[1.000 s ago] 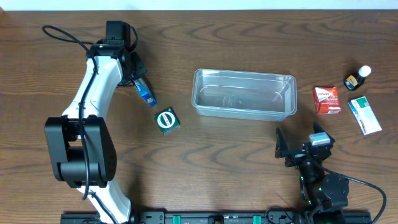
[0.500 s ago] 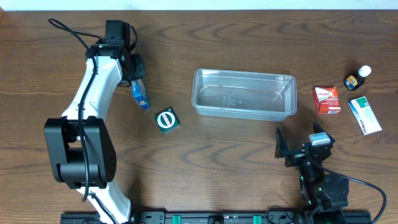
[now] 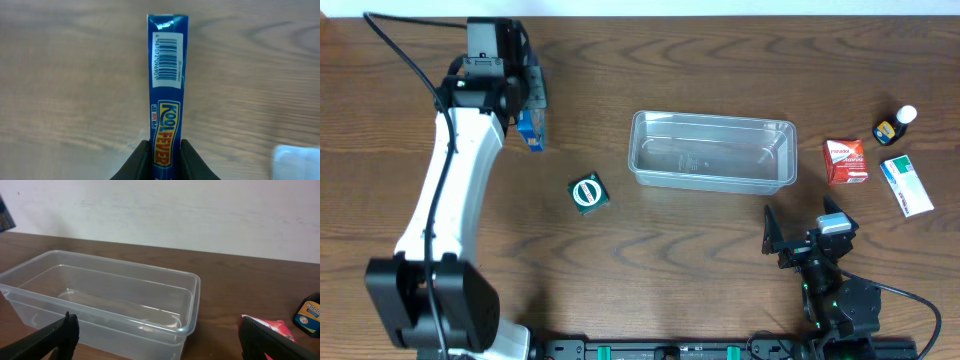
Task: Pack container
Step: 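Lift the blue box and carry it into the clear container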
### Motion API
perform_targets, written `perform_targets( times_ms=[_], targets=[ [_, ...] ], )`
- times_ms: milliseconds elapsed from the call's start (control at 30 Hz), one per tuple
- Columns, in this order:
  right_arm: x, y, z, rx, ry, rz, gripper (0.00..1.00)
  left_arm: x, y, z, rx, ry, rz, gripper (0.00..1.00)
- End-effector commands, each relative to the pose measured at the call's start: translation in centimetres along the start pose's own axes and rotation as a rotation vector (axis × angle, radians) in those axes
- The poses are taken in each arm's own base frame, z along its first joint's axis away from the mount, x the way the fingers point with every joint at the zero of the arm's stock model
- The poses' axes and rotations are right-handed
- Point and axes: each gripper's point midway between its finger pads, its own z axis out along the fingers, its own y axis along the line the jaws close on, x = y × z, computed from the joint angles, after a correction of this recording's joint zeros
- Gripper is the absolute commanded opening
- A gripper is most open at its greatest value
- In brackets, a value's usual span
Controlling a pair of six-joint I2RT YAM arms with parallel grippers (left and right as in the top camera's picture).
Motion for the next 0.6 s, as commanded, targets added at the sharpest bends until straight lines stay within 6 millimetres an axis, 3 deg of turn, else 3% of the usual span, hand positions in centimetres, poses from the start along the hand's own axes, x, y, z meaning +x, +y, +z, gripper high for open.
perform_targets(
  times_ms=[0, 133, 333, 467, 567],
  targets=[
    [0.1, -0.3, 0.0, 0.011, 0.0, -0.011, 0.99, -2.9, -3.3, -3.8, 0.047, -0.134, 0.166, 0.19],
    [0.1, -0.3, 0.0, 0.011, 0.0, -0.011, 0.99, -3.9, -8.2, -6.8, 0.12, -0.238, 0.345, 0.19],
    [0.1, -0.3, 0.0, 0.011, 0.0, -0.011, 0.99, -3.5, -15.7, -10.9, 0.234, -0.361, 0.591, 0.19],
    [0.1, -0.3, 0.0, 0.011, 0.0, -0.011, 0.99, -2.8, -18.6, -12.4, 0.285, -0.4, 0.654, 0.19],
    [0.1, -0.3, 0.0, 0.011, 0.0, -0.011, 0.99, -2.5, -19.4, -12.7, 0.308, -0.403, 0.665, 0.19]
  ],
)
